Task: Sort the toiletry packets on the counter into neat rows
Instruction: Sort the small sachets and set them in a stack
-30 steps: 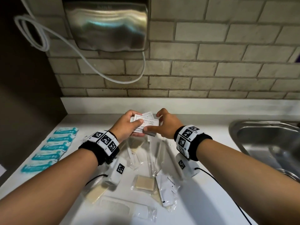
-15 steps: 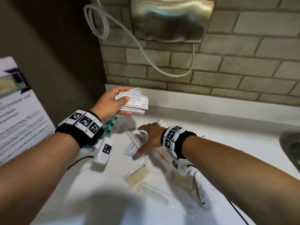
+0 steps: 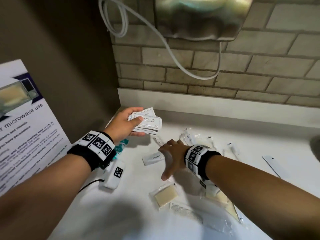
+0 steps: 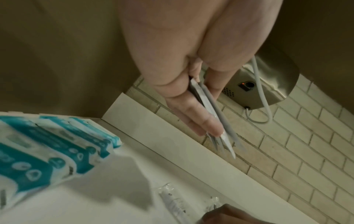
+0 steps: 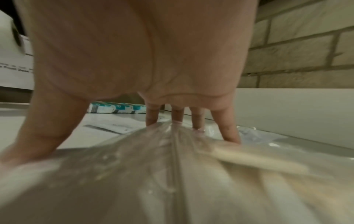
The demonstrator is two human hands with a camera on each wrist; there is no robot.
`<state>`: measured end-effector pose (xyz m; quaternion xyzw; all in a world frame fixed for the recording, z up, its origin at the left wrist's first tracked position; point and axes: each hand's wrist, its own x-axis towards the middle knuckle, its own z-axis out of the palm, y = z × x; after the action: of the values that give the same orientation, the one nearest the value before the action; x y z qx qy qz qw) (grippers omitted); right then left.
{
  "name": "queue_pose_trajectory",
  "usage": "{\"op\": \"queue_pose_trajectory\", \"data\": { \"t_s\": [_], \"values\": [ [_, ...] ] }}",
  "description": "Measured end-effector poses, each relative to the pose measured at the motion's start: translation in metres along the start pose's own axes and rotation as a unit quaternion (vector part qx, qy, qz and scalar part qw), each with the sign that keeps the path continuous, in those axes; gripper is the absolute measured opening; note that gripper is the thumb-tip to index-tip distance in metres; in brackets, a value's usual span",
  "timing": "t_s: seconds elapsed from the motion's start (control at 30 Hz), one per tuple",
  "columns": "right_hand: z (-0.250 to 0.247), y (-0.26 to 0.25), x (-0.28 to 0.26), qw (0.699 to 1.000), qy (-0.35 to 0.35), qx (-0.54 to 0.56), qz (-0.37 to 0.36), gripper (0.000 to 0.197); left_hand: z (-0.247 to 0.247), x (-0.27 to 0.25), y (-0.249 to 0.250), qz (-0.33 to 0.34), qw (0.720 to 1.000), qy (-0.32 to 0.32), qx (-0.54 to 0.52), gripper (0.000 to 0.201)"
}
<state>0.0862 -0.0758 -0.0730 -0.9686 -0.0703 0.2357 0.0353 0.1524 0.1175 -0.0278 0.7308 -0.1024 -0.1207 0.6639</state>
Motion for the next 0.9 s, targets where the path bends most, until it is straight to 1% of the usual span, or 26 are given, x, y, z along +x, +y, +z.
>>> {"op": "queue_pose_trajectory", "data": {
  "t_s": [0.07, 0.13, 0.2, 0.27, 0.37, 0.4, 0.43, 0.5, 0.57, 0.67, 0.7, 0.8, 0.9],
  "values": [
    [0.003, 0.009, -0.008, 1.0, 0.005, 0.005, 0.027, 0.111, 0.007, 0.001, -0.001, 0.001, 1.0, -0.018, 0.005, 0.029],
    [0.004, 0.018, -0.018, 0.999, 0.003, 0.011, 0.047, 0.108, 0.014, 0.001, 0.0, 0.002, 0.999, -0.043, 0.013, 0.029],
    [0.007, 0.027, -0.028, 0.998, -0.004, 0.024, 0.063, 0.102, 0.021, 0.001, 0.001, 0.004, 0.998, -0.068, 0.016, 0.029],
    [0.009, 0.035, -0.035, 0.997, -0.015, 0.035, 0.072, 0.095, 0.025, 0.002, 0.001, 0.004, 0.997, -0.076, 0.019, 0.03],
    [0.01, 0.035, -0.043, 0.995, 0.003, 0.014, 0.098, 0.072, 0.026, 0.0, -0.001, 0.002, 0.996, -0.087, 0.02, 0.031],
    [0.006, 0.031, -0.044, 0.995, 0.006, 0.001, 0.099, 0.069, 0.024, 0.0, 0.0, 0.005, 0.996, -0.089, 0.023, 0.031],
    [0.002, 0.029, -0.042, 0.995, 0.007, -0.001, 0.097, 0.071, 0.023, 0.0, 0.0, 0.007, 0.996, -0.089, 0.026, 0.031],
    [-0.008, 0.017, -0.032, 0.996, 0.026, 0.014, 0.083, 0.075, 0.02, 0.0, 0.001, 0.012, 0.996, -0.086, 0.026, 0.03],
    [-0.013, -0.002, -0.018, 0.998, 0.043, 0.031, 0.044, 0.075, 0.016, 0.001, 0.003, 0.016, 0.997, -0.079, 0.018, 0.03],
    [-0.008, -0.035, -0.013, 0.998, 0.012, 0.05, -0.034, 0.089, 0.014, 0.0, 0.004, 0.016, 0.997, -0.067, 0.018, 0.029],
    [-0.005, -0.042, -0.014, 0.998, -0.004, 0.049, -0.049, 0.094, 0.013, 0.0, 0.004, 0.017, 0.997, -0.066, 0.02, 0.03],
    [0.005, -0.045, -0.022, 0.997, -0.025, 0.022, -0.063, 0.099, 0.011, -0.002, 0.002, 0.019, 0.998, -0.061, 0.023, 0.03],
    [0.013, -0.037, -0.03, 0.998, -0.024, -0.03, -0.057, 0.093, 0.014, -0.005, -0.002, 0.014, 0.998, -0.057, 0.022, 0.03]
  ]
}}
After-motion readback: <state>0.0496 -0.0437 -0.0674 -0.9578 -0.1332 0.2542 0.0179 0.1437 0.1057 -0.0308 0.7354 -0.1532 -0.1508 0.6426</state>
